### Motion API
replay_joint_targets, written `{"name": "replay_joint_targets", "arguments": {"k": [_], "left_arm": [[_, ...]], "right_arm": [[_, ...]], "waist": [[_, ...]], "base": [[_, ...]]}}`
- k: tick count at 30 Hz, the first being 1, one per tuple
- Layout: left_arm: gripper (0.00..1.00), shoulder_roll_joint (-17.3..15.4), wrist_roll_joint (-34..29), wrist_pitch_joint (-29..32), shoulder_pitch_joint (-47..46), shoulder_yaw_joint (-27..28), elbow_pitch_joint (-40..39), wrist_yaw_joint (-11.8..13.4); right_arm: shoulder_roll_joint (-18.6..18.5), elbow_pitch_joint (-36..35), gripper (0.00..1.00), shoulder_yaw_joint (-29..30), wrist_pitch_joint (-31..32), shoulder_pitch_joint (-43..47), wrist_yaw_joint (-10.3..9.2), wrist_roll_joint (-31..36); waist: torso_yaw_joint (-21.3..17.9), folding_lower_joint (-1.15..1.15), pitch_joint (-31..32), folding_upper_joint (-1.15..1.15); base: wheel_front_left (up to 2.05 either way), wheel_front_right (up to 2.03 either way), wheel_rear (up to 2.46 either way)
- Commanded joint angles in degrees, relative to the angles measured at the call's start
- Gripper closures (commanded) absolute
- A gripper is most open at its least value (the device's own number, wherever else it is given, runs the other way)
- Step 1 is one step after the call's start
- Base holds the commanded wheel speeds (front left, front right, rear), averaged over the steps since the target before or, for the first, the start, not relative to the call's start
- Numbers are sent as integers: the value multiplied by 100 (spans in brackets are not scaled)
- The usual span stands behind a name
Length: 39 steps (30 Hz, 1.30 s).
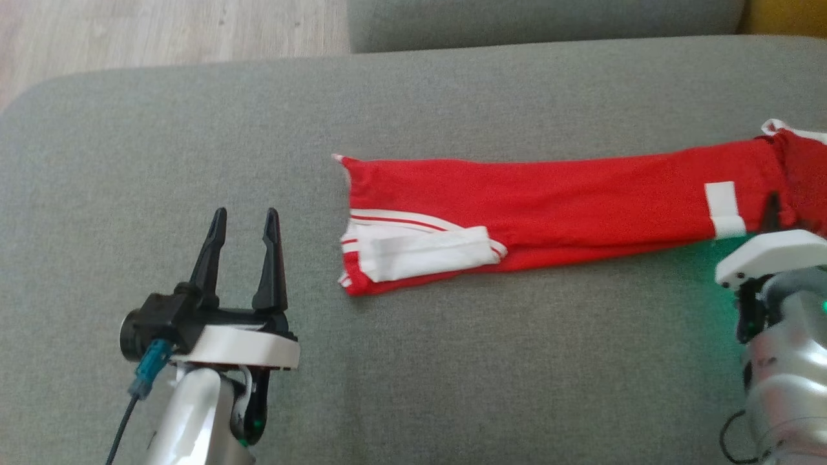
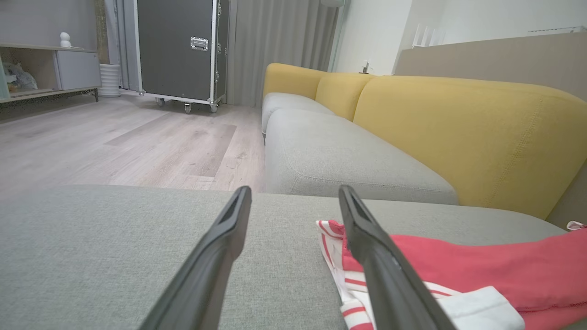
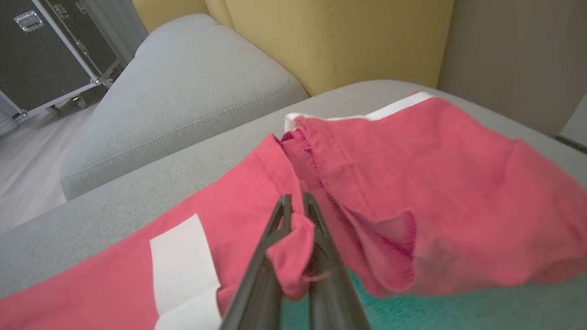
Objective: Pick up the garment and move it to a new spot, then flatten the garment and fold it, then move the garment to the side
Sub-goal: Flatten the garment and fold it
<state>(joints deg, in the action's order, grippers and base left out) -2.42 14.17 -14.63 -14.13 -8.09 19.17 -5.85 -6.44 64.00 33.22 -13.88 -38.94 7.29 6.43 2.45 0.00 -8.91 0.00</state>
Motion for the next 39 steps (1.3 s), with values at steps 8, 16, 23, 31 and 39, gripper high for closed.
{"name": "replay_joint_targets", "arguments": {"k": [8,16,23,31,39], "left_arm": [[0,-46,55,-37,65,142,-268,71],[0,-46,-61,-37,218,225,-431,103],[0,-46,-135,-37,289,210,-468,95],[0,-46,-182,-37,231,150,-420,35],[0,-46,-134,-37,187,4,-361,3]], "right_arm": [[58,-660,100,-851,-103,-233,20,-570],[338,-1009,100,-1948,57,-86,20,-1333],[354,-1107,100,-3463,114,137,20,-2676],[356,-1034,100,-4808,52,298,20,-3728],[356,-745,100,-5711,-23,213,20,-4401]], "waist": [[18,0,412,0],[388,0,777,0],[873,0,929,0],[1496,0,925,0],[1889,0,800,0]], "base": [[0,0,0],[0,0,0],[0,0,0],[0,0,0],[0,0,0]]}}
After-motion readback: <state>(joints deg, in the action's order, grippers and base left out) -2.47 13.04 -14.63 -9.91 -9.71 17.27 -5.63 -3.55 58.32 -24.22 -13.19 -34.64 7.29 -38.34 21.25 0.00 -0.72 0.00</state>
